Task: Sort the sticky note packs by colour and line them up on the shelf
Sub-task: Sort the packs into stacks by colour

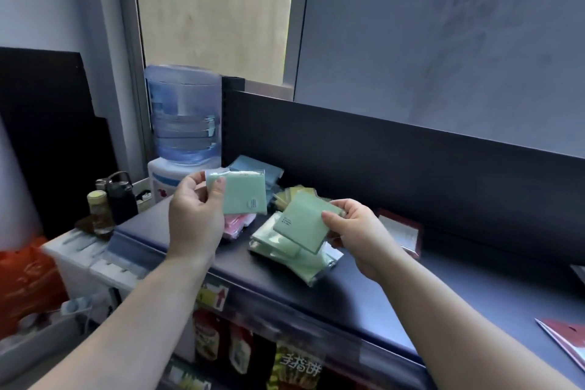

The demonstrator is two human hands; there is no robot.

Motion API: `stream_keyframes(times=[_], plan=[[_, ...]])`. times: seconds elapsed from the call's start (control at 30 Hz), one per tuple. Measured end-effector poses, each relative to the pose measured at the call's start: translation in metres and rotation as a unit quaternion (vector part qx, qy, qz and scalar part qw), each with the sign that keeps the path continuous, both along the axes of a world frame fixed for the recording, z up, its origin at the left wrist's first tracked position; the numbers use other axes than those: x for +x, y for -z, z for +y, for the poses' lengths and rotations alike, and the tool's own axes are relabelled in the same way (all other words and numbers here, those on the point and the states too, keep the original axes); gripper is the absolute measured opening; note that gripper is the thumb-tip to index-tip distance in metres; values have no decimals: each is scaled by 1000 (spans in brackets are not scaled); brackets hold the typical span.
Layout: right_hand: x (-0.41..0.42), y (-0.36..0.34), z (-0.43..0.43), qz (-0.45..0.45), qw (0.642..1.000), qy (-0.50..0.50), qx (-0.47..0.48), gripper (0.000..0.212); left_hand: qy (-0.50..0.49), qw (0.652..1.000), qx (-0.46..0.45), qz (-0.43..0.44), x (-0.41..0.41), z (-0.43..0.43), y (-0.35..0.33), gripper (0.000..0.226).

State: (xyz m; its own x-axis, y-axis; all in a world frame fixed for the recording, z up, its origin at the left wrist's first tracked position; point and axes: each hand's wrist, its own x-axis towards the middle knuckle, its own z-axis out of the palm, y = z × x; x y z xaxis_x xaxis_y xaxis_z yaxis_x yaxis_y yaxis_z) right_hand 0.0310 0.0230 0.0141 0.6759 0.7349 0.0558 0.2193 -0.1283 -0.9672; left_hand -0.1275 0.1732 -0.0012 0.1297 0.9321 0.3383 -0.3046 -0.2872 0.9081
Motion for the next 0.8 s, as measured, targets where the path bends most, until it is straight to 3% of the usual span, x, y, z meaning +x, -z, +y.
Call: stream_keyframes(times=[0.1,0.2,0.37,0.47,0.63,0.7,0.8], plan=[[-4,5,21,-24,999,29,-32,16,25,1000,7,17,1,6,-7,9],[-6,9,30,-107,987,54,-104,25,97,994,7,40,6,8,-11,10],[-5,10,26,-188,965,90,-160,24,173,966,95,165,31,5,-8,11],[-2,5,16,-220,954,114,-166,17,192,923,172,284,47,3,-4,21],[2,4,-4,-241,945,136,-175,15,124,804,292,503,59,4,-2,37],[1,4,-11,-239,944,143,-176,15,104,785,310,526,61,1,-4,39],[2,5,-25,-246,941,148,-181,15,85,787,347,503,64,-11,-10,43]])
